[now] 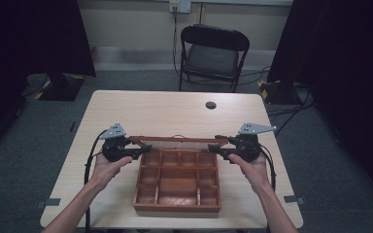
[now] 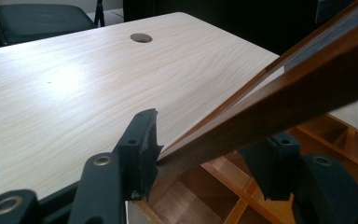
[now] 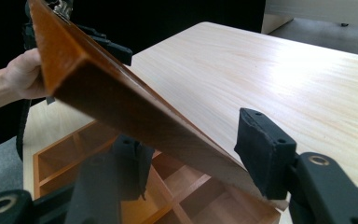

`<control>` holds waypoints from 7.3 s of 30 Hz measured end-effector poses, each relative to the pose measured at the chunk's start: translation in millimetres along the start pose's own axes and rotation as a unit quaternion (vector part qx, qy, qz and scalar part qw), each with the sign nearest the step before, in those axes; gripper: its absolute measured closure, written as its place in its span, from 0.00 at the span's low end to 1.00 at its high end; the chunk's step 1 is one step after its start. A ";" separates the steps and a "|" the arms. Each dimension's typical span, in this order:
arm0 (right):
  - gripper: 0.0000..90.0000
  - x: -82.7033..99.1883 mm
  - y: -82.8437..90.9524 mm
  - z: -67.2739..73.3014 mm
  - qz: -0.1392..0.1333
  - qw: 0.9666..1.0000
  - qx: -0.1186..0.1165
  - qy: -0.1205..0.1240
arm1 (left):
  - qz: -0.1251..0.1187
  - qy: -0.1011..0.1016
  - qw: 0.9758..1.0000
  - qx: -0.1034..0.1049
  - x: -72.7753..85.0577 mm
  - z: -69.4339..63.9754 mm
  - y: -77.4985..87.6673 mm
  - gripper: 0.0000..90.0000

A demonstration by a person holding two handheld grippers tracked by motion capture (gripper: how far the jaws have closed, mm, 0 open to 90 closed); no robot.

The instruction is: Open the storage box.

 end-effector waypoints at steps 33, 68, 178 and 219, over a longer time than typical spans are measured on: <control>0.49 16.8 -26.5 -27.4 0.031 0.999 0.033 -0.021 | 0.000 0.006 1.000 0.000 -5.9 15.5 -5.6 0.60; 0.57 27.1 -42.2 -47.6 0.040 0.998 0.047 -0.030 | 0.004 0.017 1.000 -0.020 1.2 32.0 -20.2 0.64; 0.25 64.3 -89.6 -90.0 0.092 0.984 0.102 -0.117 | 0.059 0.139 0.988 -0.014 43.9 76.3 -62.5 0.30; 0.17 92.3 39.2 -80.7 0.085 0.971 0.193 -0.110 | 0.114 0.087 0.985 -0.096 80.5 66.6 38.0 0.19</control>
Point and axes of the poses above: each handheld gripper's, and its own axes: y roughly backward along the jaws, x roughly out of its underside, z roughly to its left, the point moved 6 cm from there along -y, roughly forward along the jaws, and after that the axes turned 4 degrees about x, right-handed, at the moved point
